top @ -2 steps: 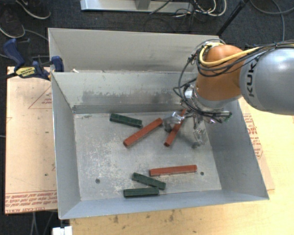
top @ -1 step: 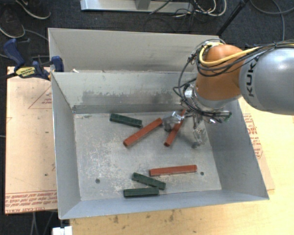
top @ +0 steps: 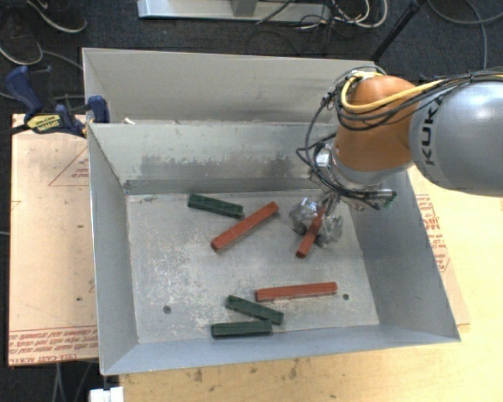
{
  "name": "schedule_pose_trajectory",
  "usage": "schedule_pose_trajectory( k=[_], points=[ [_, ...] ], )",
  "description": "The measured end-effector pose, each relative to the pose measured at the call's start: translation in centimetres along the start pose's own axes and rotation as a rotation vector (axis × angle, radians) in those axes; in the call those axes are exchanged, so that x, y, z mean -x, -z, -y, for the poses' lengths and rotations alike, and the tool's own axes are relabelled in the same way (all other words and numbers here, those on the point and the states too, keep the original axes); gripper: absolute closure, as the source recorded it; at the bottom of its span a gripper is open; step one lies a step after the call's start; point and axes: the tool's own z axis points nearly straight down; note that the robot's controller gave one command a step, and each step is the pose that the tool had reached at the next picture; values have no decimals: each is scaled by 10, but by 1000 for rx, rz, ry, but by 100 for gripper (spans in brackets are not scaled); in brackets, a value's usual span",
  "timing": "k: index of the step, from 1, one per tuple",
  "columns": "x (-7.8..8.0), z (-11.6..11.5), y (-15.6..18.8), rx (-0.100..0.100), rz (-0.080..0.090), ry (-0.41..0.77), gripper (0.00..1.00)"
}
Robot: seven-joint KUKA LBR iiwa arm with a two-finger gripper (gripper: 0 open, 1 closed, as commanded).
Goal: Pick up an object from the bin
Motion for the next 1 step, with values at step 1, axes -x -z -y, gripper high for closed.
schedule_pose_trajectory(
  k=[1],
  points=[
    [3,2,99,-9,4,-4,100]
  ],
)
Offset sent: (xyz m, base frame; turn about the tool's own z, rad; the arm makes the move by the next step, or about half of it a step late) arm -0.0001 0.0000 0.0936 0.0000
